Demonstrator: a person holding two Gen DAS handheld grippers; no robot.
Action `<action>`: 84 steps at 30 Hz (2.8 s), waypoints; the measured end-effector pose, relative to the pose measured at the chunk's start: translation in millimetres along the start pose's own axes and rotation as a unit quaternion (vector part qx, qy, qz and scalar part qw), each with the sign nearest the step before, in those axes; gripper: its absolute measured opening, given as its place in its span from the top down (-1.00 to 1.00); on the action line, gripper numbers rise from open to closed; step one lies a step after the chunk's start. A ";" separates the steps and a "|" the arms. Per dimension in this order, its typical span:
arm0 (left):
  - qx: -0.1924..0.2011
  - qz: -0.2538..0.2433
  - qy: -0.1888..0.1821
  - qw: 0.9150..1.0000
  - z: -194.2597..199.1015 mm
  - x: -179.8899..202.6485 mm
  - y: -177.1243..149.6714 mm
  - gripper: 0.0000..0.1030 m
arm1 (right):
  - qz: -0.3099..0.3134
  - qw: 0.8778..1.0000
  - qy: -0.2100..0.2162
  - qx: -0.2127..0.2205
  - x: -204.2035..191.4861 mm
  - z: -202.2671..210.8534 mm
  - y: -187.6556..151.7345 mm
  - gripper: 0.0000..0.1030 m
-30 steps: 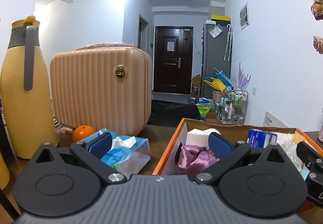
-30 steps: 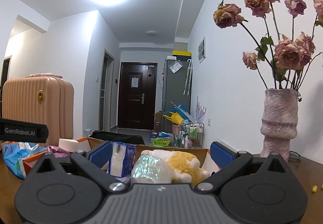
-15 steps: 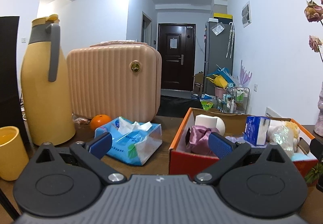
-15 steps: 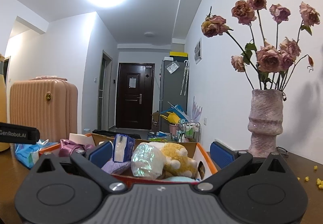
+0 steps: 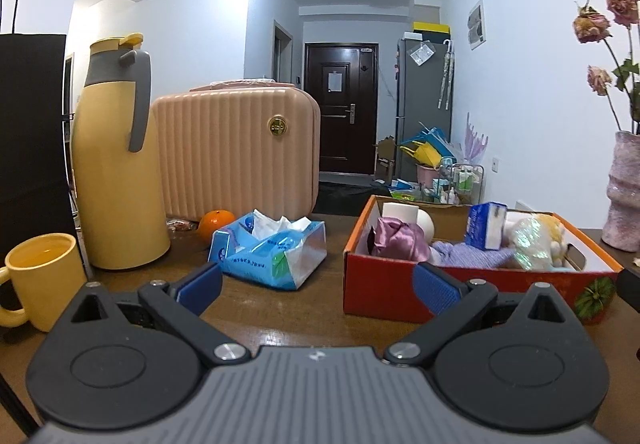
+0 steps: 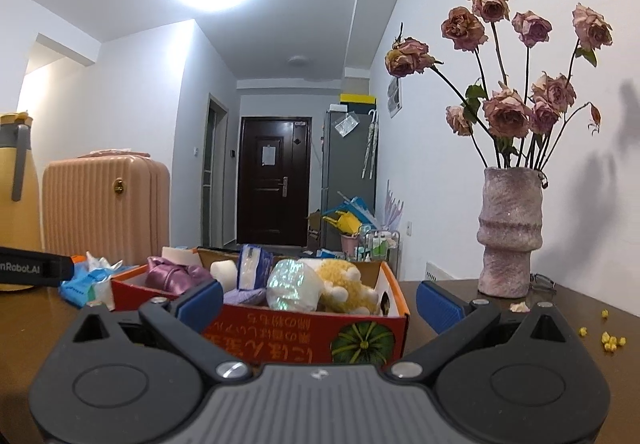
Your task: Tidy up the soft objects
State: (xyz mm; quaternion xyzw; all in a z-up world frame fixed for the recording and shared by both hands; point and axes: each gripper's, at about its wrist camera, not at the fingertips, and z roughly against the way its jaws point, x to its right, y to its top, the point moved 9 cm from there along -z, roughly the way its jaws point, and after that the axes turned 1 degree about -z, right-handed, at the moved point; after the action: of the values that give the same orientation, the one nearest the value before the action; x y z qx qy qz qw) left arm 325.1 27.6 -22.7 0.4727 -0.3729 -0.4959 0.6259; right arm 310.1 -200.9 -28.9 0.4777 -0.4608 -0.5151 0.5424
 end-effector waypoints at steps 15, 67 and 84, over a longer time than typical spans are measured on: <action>0.006 -0.024 -0.049 0.998 67.8 7.1 -16.1 -1.00 | -0.019 0.999 0.025 -0.040 11.1 59.7 -10.7 -1.00; 0.032 -0.060 -0.116 0.991 218.3 26.9 -35.0 -1.00 | -0.017 0.998 0.045 -0.046 31.2 206.3 12.2 -1.00; 0.033 -0.062 -0.116 0.991 218.8 27.7 -35.9 -1.00 | -0.016 0.998 0.046 -0.046 30.8 206.7 12.0 -1.00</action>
State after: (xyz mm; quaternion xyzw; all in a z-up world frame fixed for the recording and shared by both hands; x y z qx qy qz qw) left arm 117.2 -50.1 2.9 0.4543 -0.4293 -0.5726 0.5306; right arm 107.9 -240.5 7.9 0.4824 -0.4033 -0.5224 0.5760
